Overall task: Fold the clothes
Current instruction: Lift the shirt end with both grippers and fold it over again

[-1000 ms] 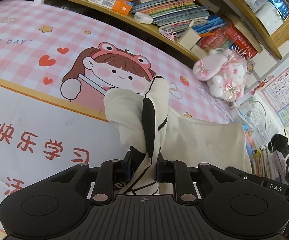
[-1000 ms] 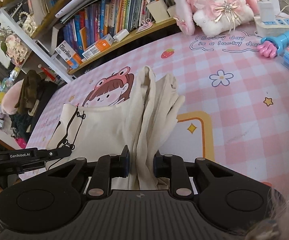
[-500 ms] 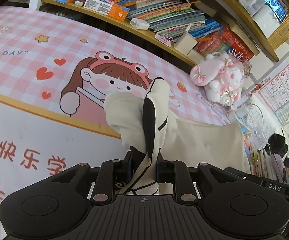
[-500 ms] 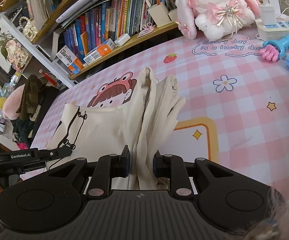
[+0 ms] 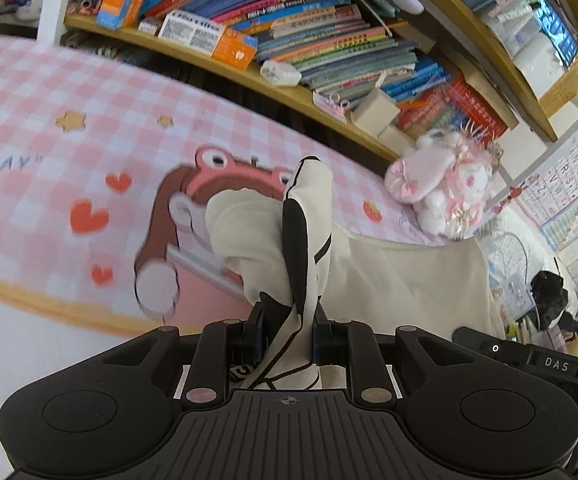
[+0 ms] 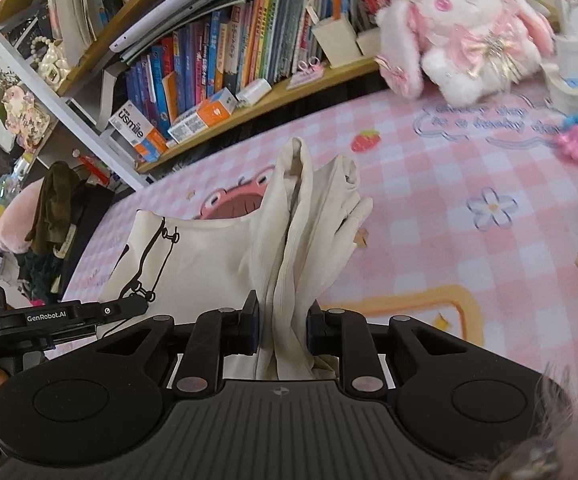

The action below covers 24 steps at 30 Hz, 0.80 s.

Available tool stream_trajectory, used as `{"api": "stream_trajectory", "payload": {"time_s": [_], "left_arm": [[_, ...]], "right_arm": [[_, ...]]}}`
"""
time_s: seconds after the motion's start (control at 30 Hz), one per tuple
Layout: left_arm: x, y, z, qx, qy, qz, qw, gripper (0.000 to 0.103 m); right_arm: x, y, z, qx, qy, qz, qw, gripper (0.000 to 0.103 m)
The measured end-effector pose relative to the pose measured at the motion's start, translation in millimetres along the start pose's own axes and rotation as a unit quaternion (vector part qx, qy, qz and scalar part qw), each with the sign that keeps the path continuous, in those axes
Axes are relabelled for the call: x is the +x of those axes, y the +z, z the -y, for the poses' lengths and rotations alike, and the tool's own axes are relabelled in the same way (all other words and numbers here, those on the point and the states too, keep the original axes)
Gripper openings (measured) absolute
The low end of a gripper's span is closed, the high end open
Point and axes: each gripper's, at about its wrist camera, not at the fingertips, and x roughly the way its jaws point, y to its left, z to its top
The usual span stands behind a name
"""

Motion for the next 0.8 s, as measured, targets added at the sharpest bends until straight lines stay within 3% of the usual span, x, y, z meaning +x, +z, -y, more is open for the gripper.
{"api": "stream_trajectory", "payload": {"time_s": [0.27,0.8], "left_arm": [[19,56,-22,0.017,-0.004,0.026,0.9995,0.02],[73,146,-94,-0.005,-0.023,0.049,0.9985,0.02]], "right_arm": [[39,47,-21,-0.012,0.006,0.015,1.0,0.019],[139,128,-40,-0.017,0.031,0.037,0.999,0.019]]}}
